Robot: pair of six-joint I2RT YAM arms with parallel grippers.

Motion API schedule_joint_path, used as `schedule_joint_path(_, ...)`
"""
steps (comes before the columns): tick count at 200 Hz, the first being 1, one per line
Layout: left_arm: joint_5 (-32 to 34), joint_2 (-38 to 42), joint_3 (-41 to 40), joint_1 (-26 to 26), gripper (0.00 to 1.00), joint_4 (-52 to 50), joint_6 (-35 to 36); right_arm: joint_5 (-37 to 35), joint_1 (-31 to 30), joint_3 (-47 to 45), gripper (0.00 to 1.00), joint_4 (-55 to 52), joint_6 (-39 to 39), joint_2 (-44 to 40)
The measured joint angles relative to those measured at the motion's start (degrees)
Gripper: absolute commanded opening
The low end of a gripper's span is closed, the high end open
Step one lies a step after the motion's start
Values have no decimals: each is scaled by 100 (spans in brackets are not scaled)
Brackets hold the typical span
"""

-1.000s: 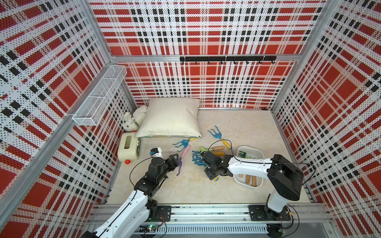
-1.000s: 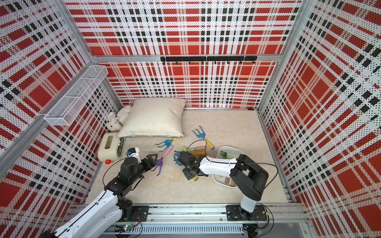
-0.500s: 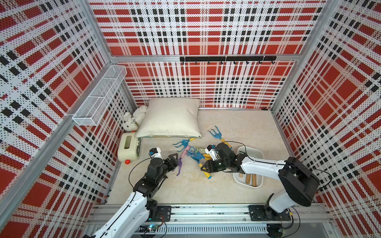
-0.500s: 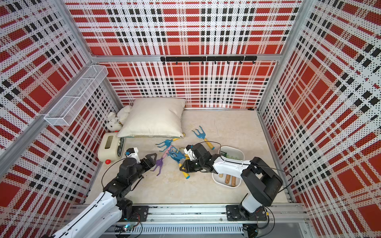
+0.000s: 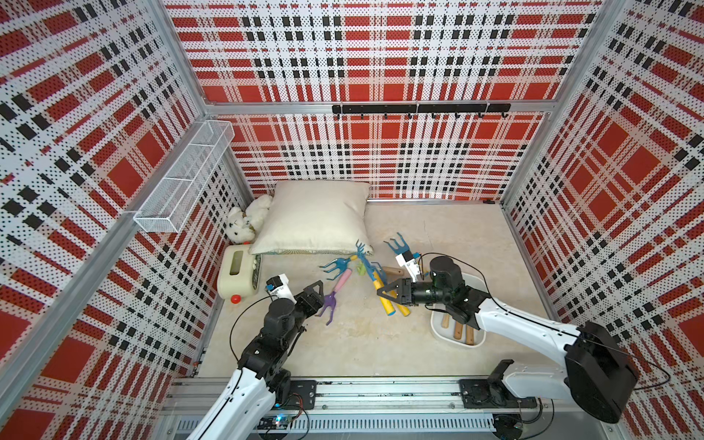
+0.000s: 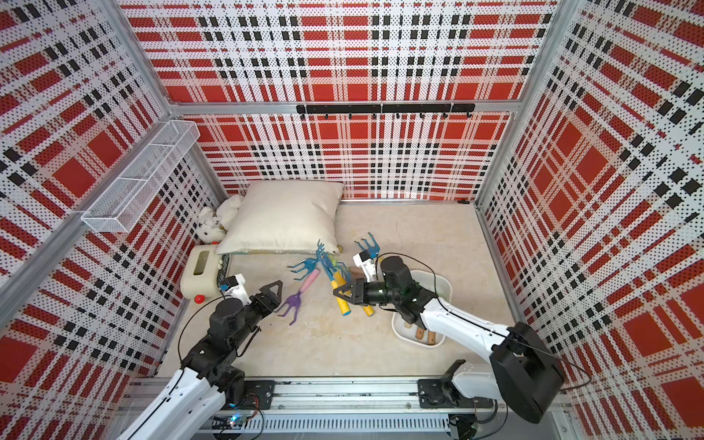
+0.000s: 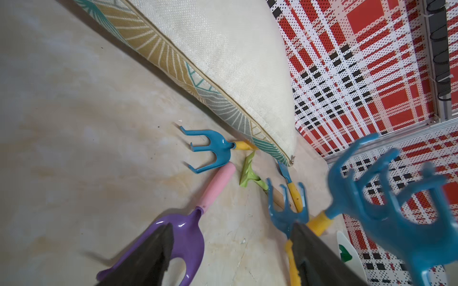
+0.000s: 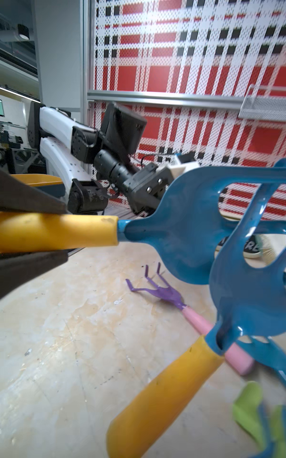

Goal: Put the rake into the storage box
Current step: Pick up the rake at the center of the board.

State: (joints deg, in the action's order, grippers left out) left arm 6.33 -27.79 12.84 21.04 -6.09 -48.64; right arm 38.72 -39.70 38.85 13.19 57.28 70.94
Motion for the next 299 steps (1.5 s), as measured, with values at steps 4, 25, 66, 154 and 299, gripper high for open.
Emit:
schedule_joint_path(4, 0, -7, -13, 0, 80, 0, -2, -2, 11, 9, 0, -7, -7, -46)
schedule_joint_path(25, -7, -120, -66, 0, 81, 4, -22, -155, 4, 105, 0, -417, -170, -197)
schedule_joint_path(66, -35, -431, -70, 35, 81, 66, -24, -1687, -28, 332, 0, -2343, -697, -1064)
schedule_joint_path(154, 129, -1316, -116, 750, 80, 859, -146, -802, 50, -922, 0, -1047, 227, -1742)
schedule_joint_path(299, 11, -739, -1165, 2227, 99, 3995, 295, 389, 39, -612, 0, 1952, 2653, -866)
